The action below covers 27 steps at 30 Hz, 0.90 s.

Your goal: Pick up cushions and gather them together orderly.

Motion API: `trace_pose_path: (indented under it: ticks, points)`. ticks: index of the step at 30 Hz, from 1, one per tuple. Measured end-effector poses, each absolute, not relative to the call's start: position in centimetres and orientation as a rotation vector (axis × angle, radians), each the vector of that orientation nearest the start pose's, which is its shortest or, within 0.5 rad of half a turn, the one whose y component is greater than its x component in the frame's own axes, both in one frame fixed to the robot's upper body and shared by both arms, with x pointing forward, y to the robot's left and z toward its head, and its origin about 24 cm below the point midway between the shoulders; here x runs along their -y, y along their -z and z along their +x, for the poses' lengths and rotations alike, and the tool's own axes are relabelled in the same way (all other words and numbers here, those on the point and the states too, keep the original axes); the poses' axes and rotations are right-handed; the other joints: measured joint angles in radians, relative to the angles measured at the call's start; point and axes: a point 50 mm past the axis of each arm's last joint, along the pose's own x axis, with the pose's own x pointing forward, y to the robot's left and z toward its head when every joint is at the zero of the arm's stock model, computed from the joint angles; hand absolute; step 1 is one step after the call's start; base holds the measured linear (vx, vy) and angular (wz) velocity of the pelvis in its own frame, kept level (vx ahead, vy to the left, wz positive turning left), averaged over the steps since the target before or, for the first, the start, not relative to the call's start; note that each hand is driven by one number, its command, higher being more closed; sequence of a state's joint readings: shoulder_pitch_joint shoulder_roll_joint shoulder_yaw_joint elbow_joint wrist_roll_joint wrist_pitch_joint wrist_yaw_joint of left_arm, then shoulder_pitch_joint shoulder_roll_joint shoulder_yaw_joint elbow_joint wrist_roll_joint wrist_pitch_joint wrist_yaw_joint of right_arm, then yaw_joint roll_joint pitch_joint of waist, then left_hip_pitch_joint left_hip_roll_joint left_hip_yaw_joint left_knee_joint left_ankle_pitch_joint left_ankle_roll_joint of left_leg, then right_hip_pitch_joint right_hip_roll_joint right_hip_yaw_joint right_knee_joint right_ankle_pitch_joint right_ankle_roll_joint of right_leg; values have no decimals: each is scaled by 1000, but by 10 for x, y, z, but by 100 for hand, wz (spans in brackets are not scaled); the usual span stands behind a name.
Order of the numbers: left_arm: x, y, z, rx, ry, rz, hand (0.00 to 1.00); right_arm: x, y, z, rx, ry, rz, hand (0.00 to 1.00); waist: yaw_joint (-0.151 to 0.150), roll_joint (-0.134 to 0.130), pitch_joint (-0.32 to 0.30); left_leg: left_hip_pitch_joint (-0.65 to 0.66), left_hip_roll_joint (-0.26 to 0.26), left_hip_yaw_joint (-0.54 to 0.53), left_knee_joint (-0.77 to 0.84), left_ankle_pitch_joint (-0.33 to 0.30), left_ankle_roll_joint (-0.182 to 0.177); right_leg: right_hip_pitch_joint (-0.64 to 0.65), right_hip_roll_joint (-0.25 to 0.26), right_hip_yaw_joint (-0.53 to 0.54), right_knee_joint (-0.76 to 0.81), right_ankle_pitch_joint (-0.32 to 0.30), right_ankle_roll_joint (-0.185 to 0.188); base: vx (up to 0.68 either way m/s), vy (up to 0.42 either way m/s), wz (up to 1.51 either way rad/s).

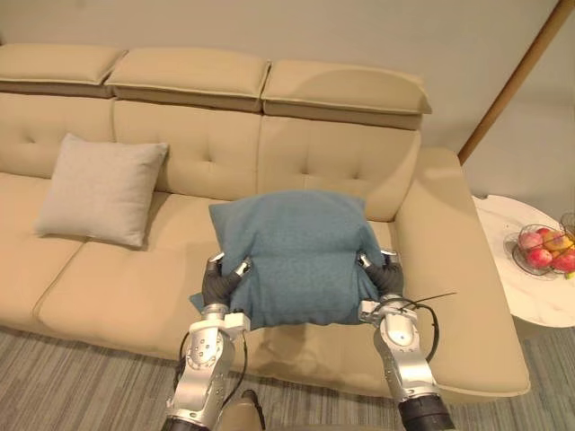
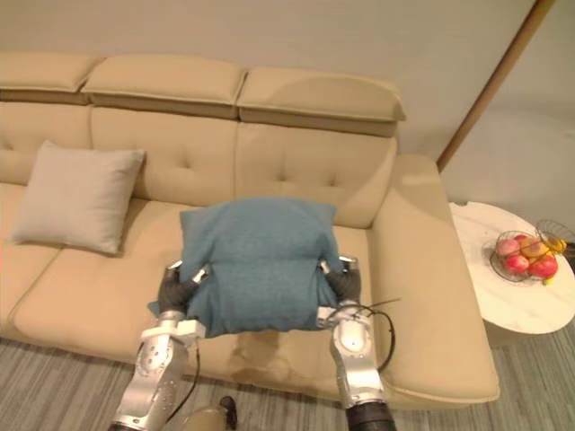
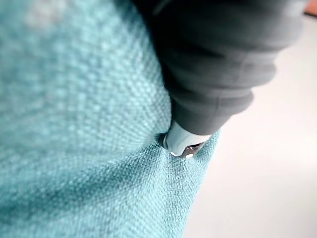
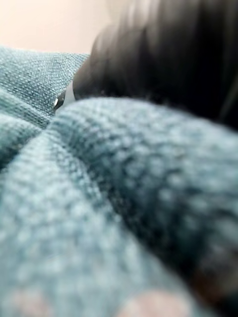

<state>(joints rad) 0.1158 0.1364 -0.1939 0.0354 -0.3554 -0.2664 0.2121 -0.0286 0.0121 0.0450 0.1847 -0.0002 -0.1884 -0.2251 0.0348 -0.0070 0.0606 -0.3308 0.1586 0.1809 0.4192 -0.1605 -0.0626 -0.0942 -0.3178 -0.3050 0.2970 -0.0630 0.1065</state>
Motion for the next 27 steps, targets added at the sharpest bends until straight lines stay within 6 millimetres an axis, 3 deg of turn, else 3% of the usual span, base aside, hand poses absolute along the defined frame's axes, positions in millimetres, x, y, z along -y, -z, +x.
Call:
trace_pose_path:
  ticks: [1, 3, 6, 9, 15, 18, 19, 22, 27]
  points:
    - [-154, -25, 224, 46, -107, -239, 100, 142, -23, 255, 29, 164, 23, 100, -3, -23, 3, 9, -8, 13, -30, 10, -3, -27, 58, 55, 28, -79, 22, -146, -42, 2]
    - [-152, -21, 220, 29, -109, -252, 100, 143, -24, 256, 32, 157, 19, 100, -7, -35, 2, 28, -11, 25, -85, 43, -24, -42, 117, 110, 7, -139, 14, -101, -102, -5]
    - [-151, -21, 221, 32, -90, -243, 100, 147, -23, 256, 32, 142, -5, 100, -13, -23, 7, 74, -7, 34, -241, 150, -55, -52, 168, 154, -54, -99, -43, -52, -67, -19]
    - [-144, -22, 221, 34, -69, -243, 100, 153, -24, 256, 34, 151, -25, 100, -25, -6, 16, 80, 37, 24, -257, 202, -66, -52, 210, 146, -51, -95, -52, -11, -142, -12]
    - [-129, -35, 223, 82, -41, -306, 100, 164, -51, 245, 153, 206, -25, 100, -17, 13, 26, -31, 111, 36, 50, 196, -28, -9, 234, 124, -1, -142, -77, 32, -102, 9]
    - [-127, -54, 223, 162, -23, -319, 100, 165, -66, 245, 223, 217, -16, 100, -19, 24, 20, 30, 90, 18, -111, 193, -29, -12, 242, 113, -19, -137, -78, 22, -28, 13]
    - [-124, -58, 224, 183, -11, -316, 100, 167, -68, 245, 231, 231, -14, 100, -18, 30, 15, 77, 79, -1, -224, 189, -54, -14, 248, 112, -34, -130, -75, 47, -11, 13]
    - [-121, -59, 226, 187, 9, -310, 100, 169, -66, 245, 226, 253, -4, 100, -12, 25, 16, 94, 52, 9, -277, 215, -70, -13, 236, 122, -59, -106, -61, 54, 40, 1]
    - [-122, -57, 227, 181, 15, -284, 100, 168, -61, 248, 198, 253, -13, 100, 0, 16, 20, 88, 22, 70, -300, 213, -52, -38, 211, 184, -120, -56, -32, 27, 111, -29]
